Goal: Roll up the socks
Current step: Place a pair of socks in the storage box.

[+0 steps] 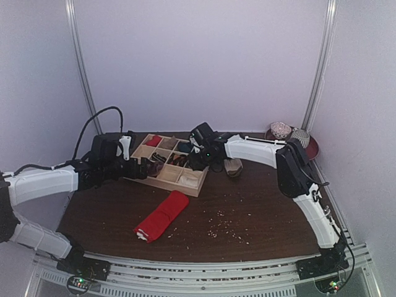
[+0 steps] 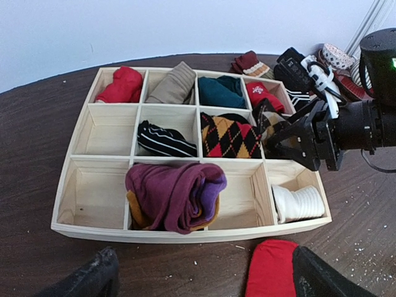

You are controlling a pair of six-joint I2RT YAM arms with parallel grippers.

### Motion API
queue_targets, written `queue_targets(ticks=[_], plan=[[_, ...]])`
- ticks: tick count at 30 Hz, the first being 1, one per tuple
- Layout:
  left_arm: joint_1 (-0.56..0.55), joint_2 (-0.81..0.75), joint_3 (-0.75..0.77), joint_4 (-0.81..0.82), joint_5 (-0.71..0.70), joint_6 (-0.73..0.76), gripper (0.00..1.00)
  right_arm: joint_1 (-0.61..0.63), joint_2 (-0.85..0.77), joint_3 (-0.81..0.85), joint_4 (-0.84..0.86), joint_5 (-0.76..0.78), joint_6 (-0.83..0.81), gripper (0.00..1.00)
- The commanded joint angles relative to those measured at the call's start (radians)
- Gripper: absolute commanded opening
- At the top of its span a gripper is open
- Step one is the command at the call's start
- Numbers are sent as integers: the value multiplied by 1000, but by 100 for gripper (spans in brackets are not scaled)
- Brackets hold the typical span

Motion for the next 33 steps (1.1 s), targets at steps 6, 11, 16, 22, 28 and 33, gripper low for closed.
queue_targets(ticks=[6, 11, 16, 22, 28, 33], plan=[[7, 12, 37, 17, -5, 3, 96, -27, -37, -33, -95, 10, -2, 59], [7, 24, 40, 17, -7, 6, 96, -27, -51, -26, -82, 27, -3, 63], [7, 31, 41, 16, -9, 7, 96, -28, -87, -39, -58, 46, -16, 67], [8, 38, 44, 17, -8, 9, 96, -28, -114, -40, -52, 63, -20, 68], [7, 45, 46, 18, -6, 10, 96, -28, -134, -52, -11, 22, -39, 67], [8, 54, 47, 18, -1, 12, 96, -28, -101, -44, 9, 4, -49, 57]])
